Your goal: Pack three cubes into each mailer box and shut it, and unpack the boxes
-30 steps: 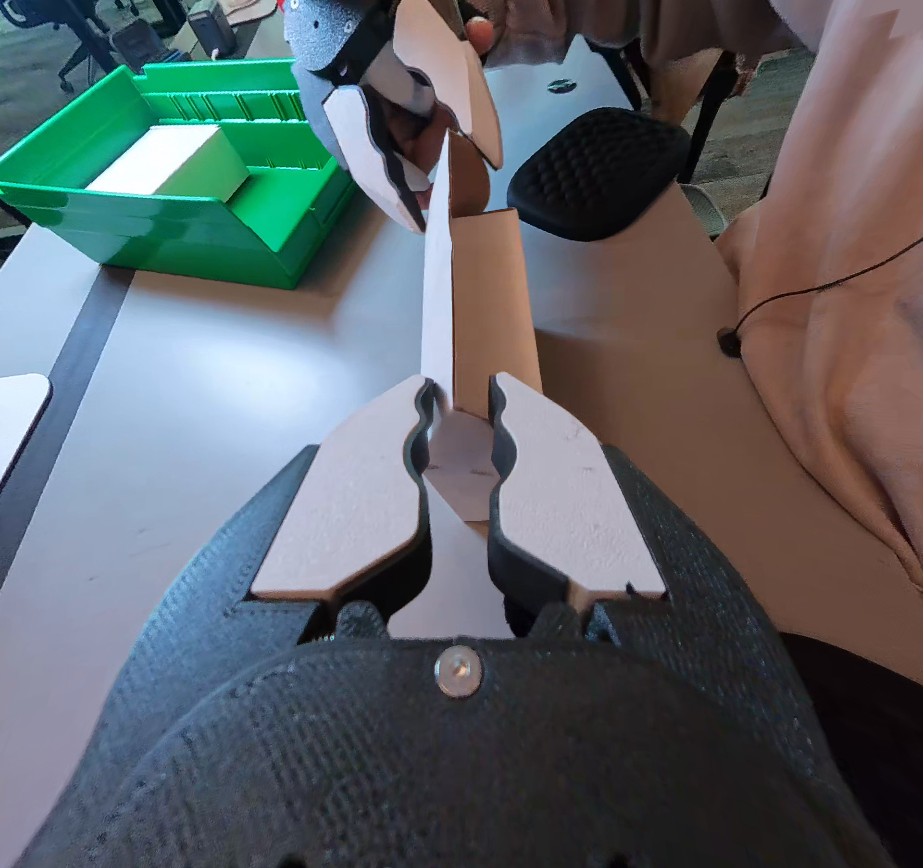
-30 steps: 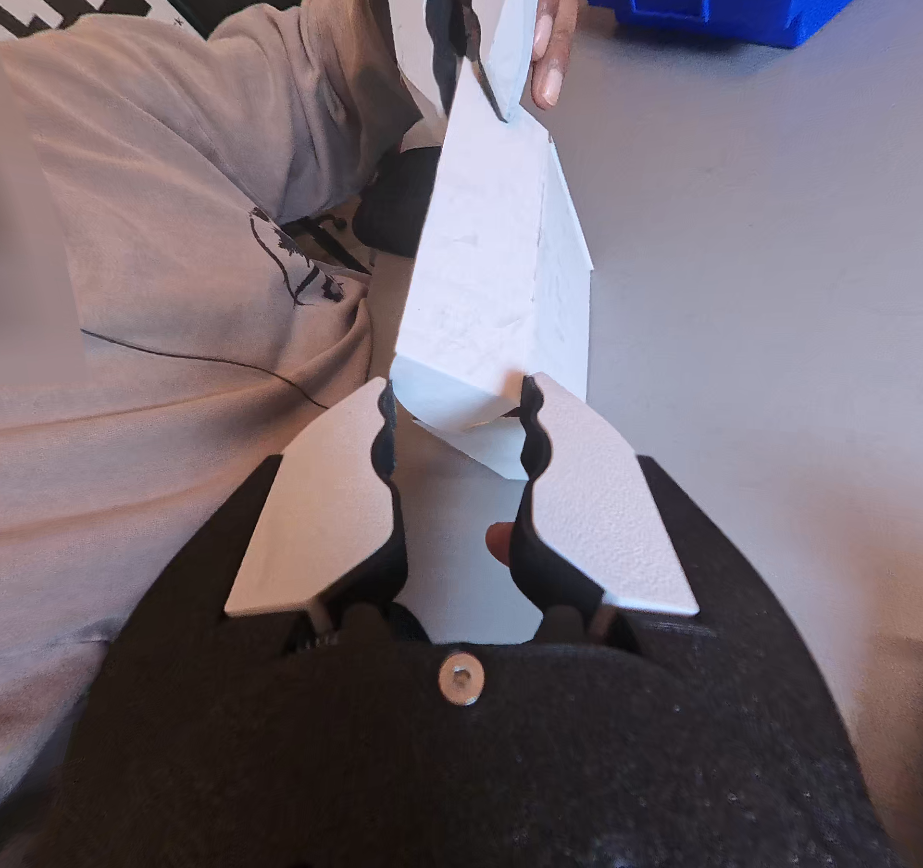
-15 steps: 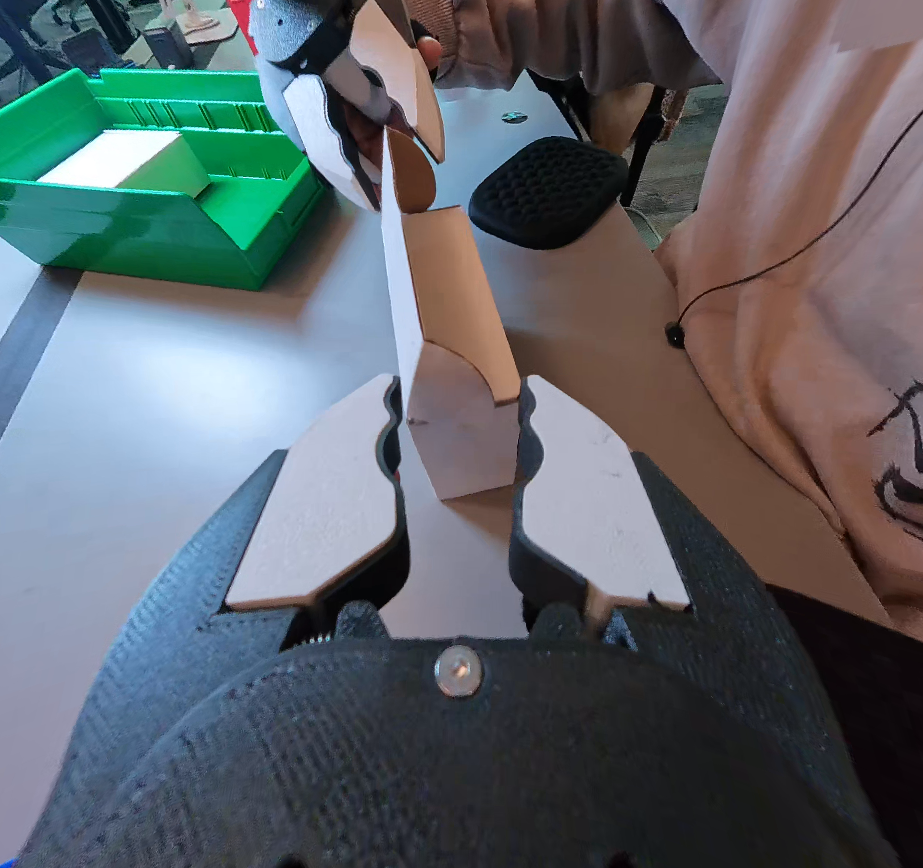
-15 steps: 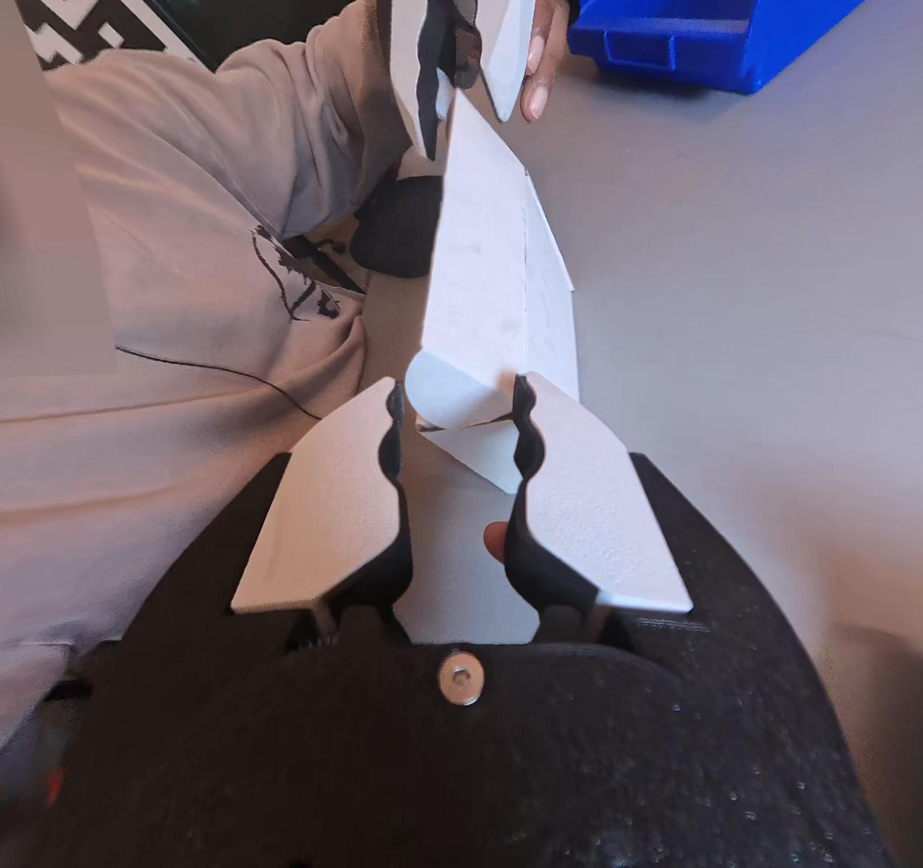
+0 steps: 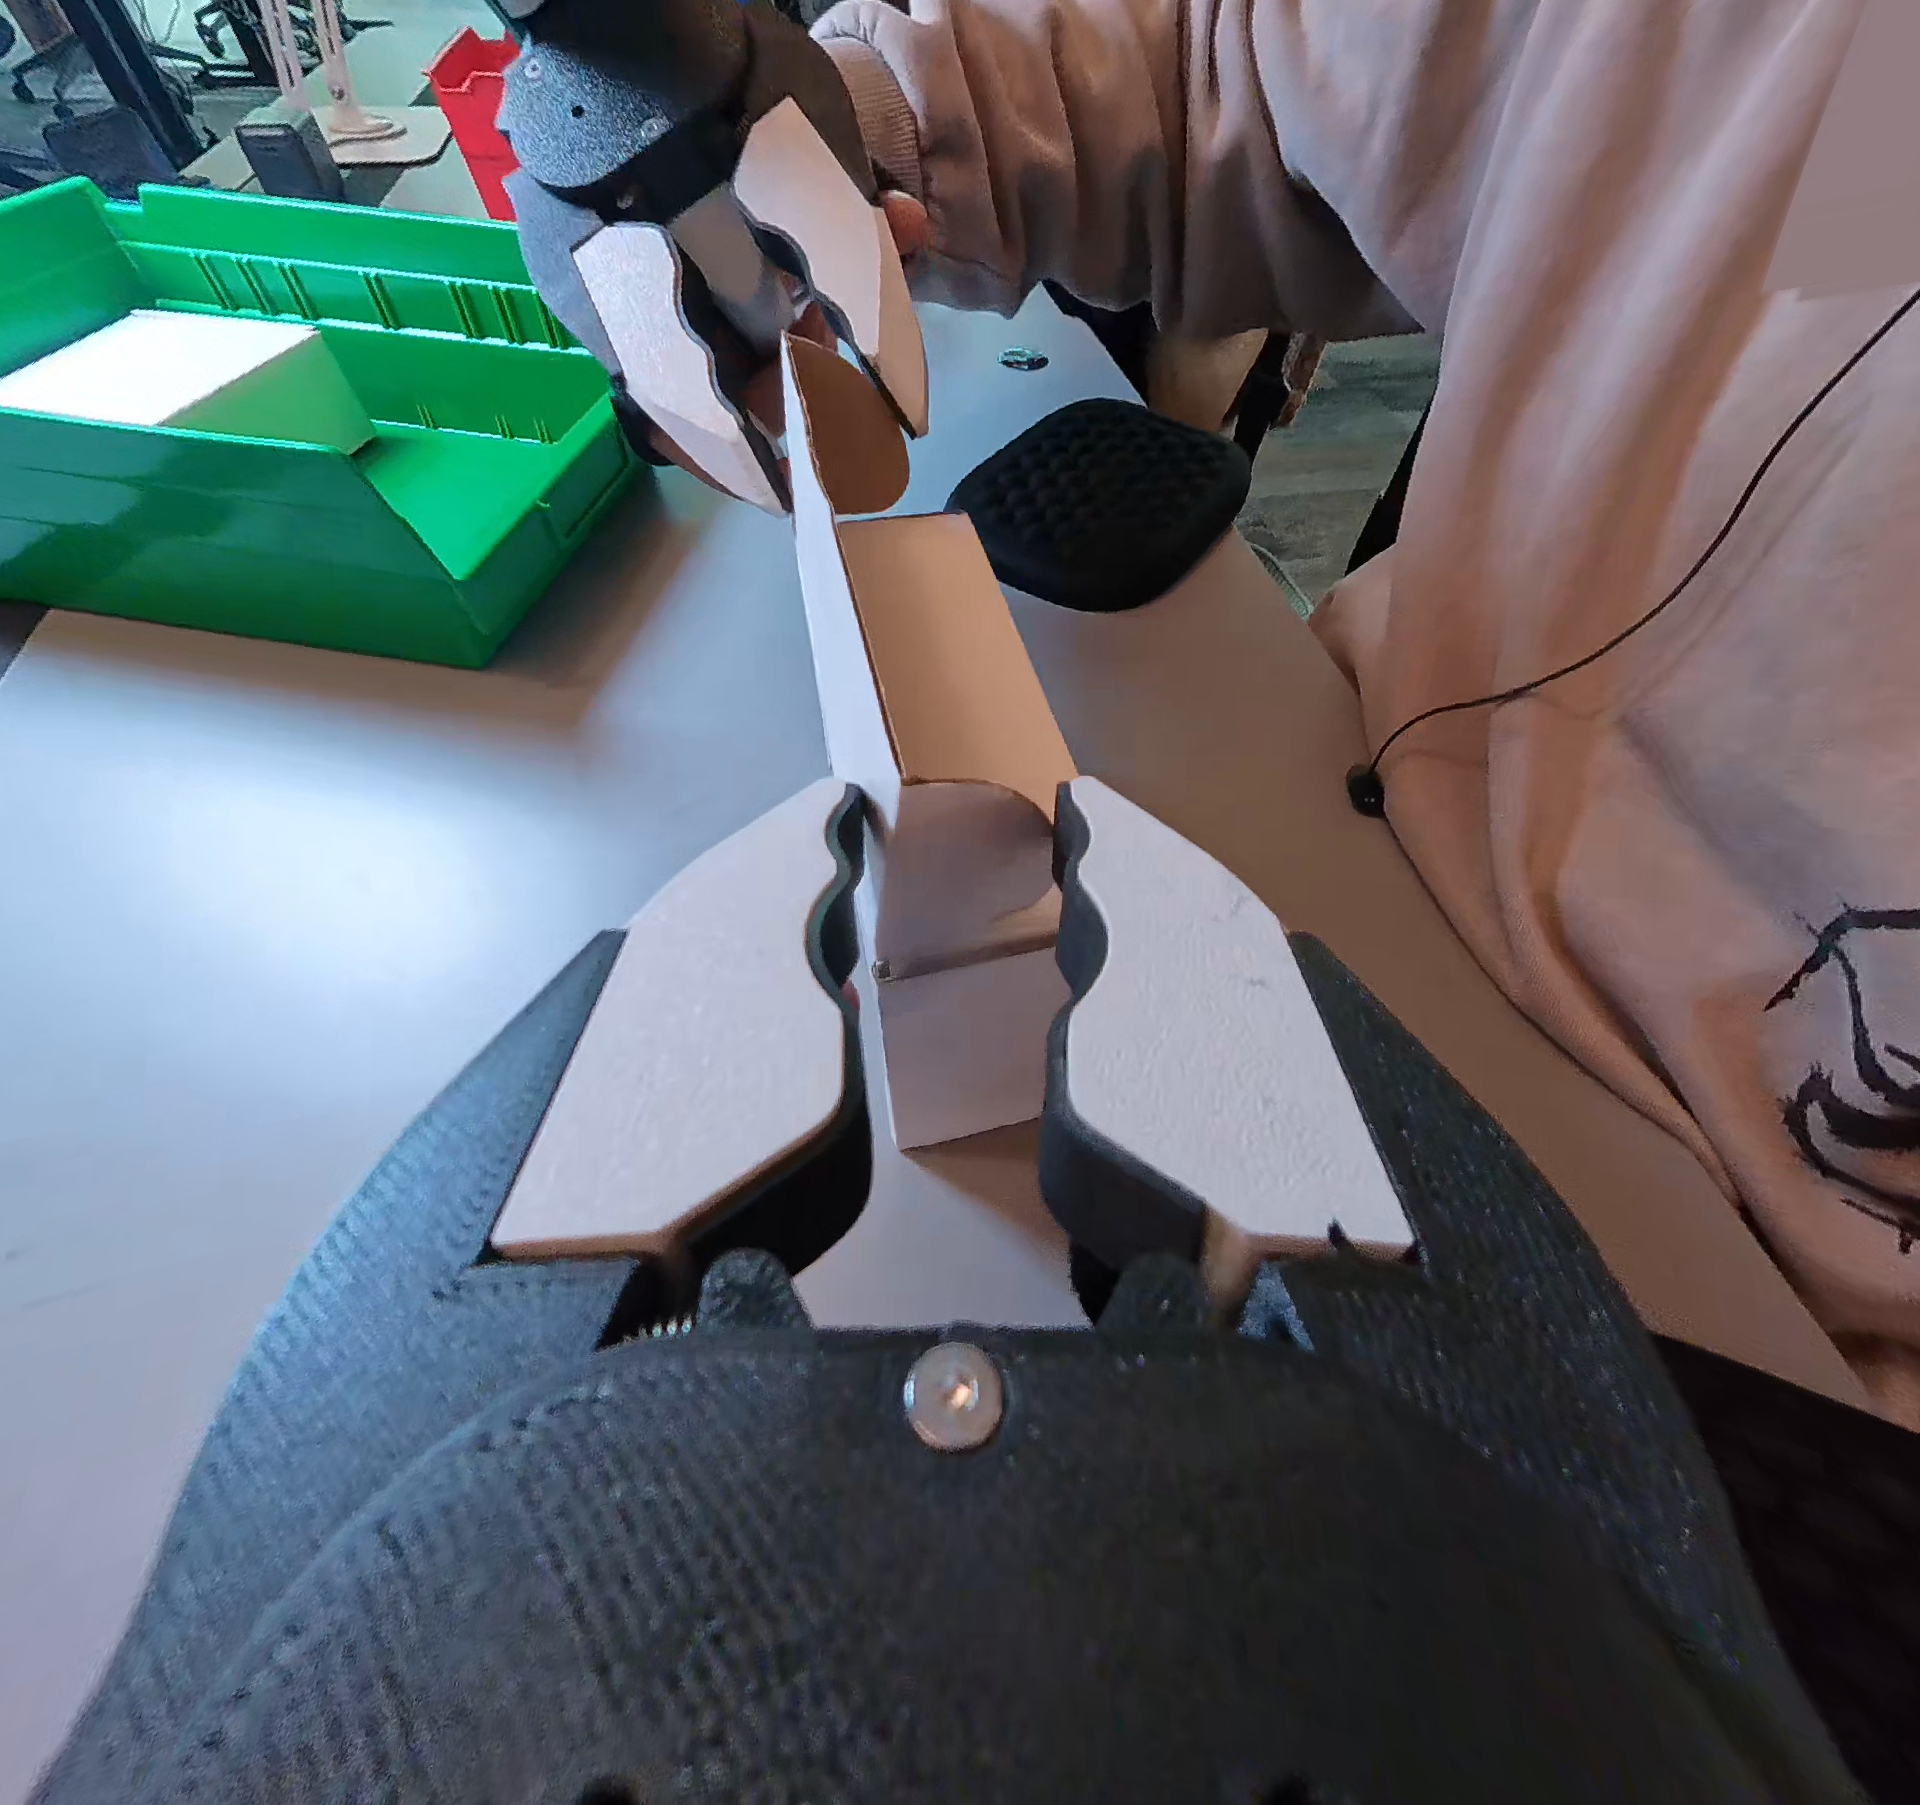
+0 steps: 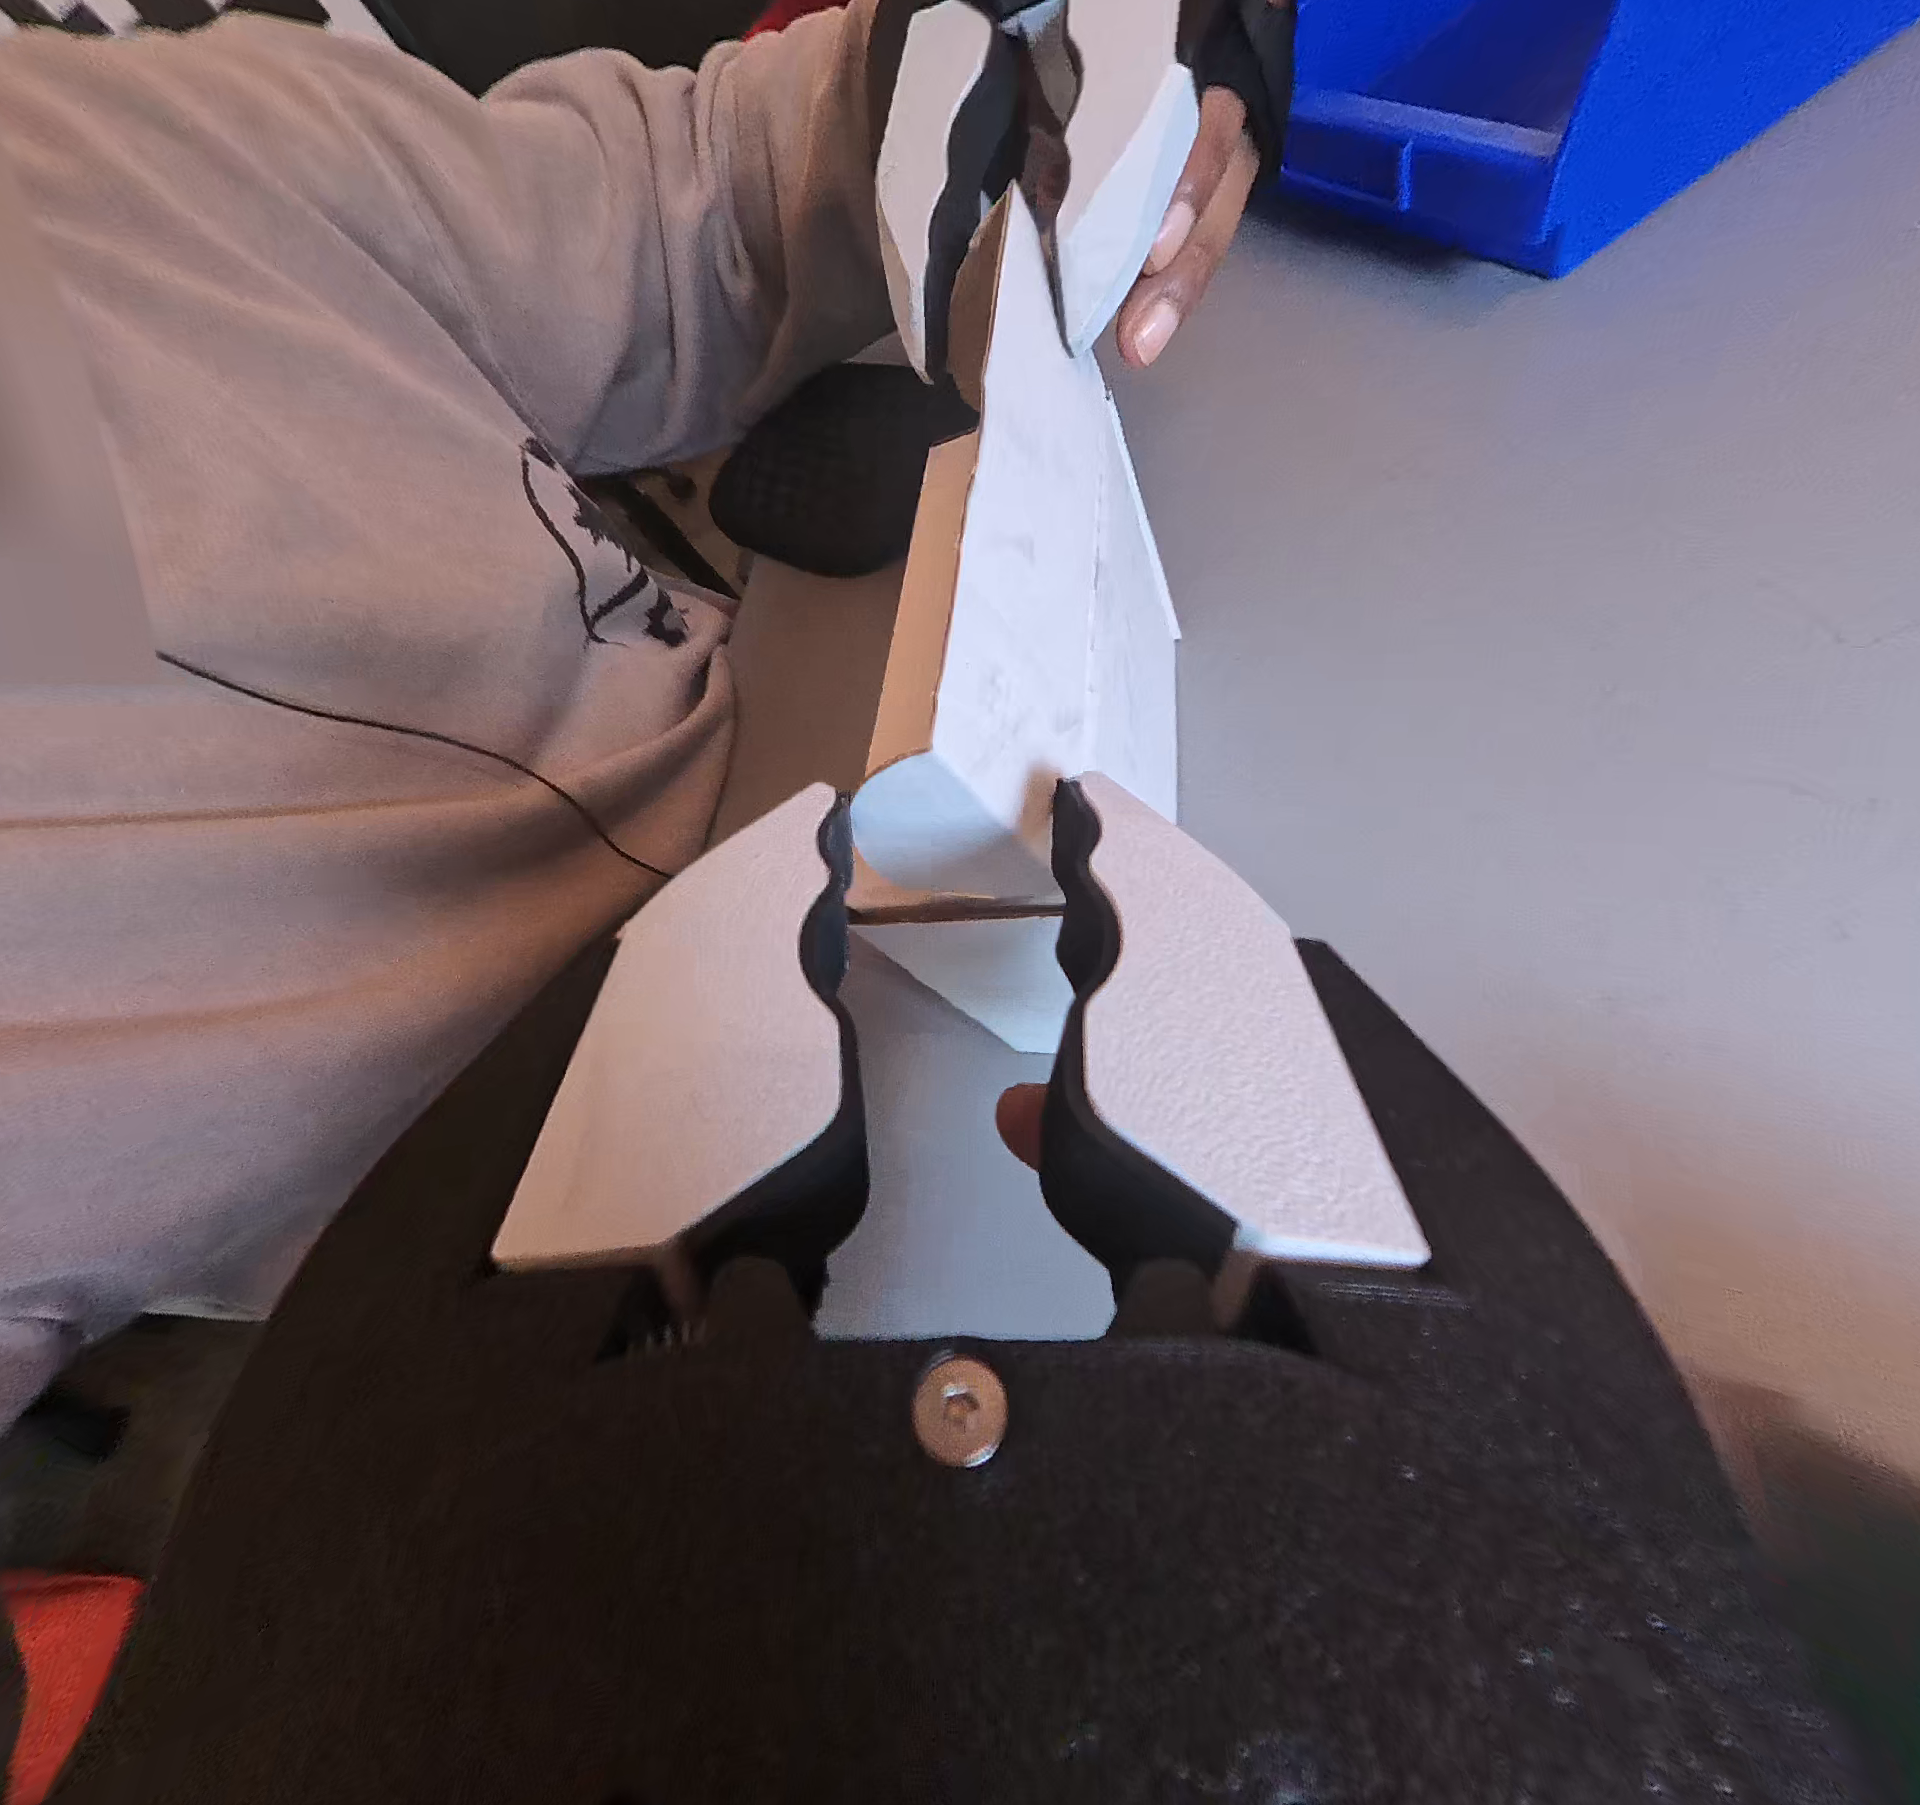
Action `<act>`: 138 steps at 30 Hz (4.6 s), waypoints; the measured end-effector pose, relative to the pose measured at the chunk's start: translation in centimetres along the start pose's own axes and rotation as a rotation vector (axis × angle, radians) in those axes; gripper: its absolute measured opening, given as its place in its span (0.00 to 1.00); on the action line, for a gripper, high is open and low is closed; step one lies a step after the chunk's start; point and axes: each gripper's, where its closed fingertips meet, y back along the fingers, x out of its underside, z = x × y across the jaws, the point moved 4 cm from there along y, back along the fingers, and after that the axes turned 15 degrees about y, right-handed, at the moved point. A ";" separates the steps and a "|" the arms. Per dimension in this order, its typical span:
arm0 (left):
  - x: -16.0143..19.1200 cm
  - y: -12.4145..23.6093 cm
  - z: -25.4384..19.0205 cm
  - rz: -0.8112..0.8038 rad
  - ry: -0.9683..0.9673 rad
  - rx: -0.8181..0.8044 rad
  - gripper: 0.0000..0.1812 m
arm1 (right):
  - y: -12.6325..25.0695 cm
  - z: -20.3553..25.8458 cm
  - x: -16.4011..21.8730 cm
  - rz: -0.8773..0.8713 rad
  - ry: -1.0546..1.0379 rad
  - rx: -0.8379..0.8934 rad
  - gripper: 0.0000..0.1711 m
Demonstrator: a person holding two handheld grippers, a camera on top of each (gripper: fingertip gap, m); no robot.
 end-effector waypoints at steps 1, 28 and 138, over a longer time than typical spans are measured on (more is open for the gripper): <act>0.0 0.0 0.0 -0.010 0.011 -0.002 0.19 | 0.0 0.0 0.0 -0.010 -0.021 -0.007 0.21; 1.1 0.3 -2.2 0.080 -0.180 -0.079 0.20 | -0.9 1.5 0.1 0.120 0.256 0.156 0.21; 12.6 14.1 8.3 0.526 -0.029 -1.412 0.18 | 13.1 -6.3 11.2 1.074 0.226 0.858 0.30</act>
